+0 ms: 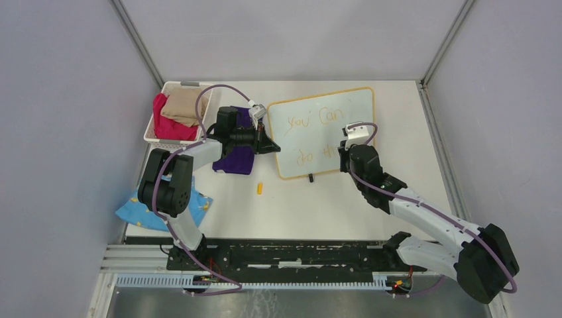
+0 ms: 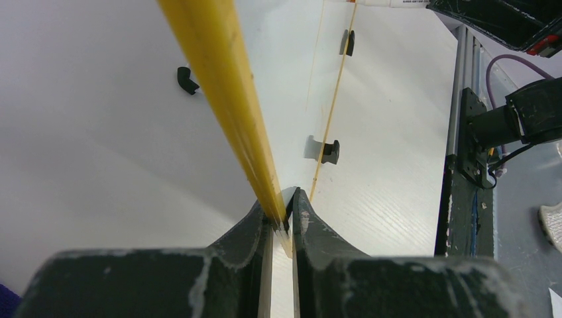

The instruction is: Write a sentence on the whiteboard

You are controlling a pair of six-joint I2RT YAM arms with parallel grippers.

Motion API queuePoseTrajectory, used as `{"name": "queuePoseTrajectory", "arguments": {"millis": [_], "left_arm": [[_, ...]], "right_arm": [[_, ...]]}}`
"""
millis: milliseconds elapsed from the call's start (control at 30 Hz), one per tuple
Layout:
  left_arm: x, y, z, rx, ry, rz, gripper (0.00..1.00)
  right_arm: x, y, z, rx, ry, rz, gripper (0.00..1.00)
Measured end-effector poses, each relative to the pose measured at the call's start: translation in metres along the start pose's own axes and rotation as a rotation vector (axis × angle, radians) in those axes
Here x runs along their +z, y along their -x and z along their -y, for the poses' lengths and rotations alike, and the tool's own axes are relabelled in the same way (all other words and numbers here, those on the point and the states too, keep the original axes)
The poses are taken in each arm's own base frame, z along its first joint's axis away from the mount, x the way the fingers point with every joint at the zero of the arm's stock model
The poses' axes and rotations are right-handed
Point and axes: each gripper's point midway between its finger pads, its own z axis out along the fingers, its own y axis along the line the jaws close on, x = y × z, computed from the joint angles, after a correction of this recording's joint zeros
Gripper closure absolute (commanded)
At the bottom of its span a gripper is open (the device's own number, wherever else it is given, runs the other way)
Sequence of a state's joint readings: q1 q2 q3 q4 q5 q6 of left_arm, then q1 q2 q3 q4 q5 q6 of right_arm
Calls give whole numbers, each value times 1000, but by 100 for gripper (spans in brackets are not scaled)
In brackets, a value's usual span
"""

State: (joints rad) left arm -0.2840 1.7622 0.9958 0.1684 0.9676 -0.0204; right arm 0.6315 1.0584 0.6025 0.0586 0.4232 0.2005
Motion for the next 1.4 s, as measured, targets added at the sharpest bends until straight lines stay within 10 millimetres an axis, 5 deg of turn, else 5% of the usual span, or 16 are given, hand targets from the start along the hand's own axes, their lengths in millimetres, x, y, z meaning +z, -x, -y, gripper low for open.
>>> {"name": "queuePoseTrajectory", "arguments": {"millis": [1400], "left_arm": [[0, 0, 0, -2, 2, -1, 98]], "right_arm": [[-8, -18, 7, -1, -4, -22, 100]]}}
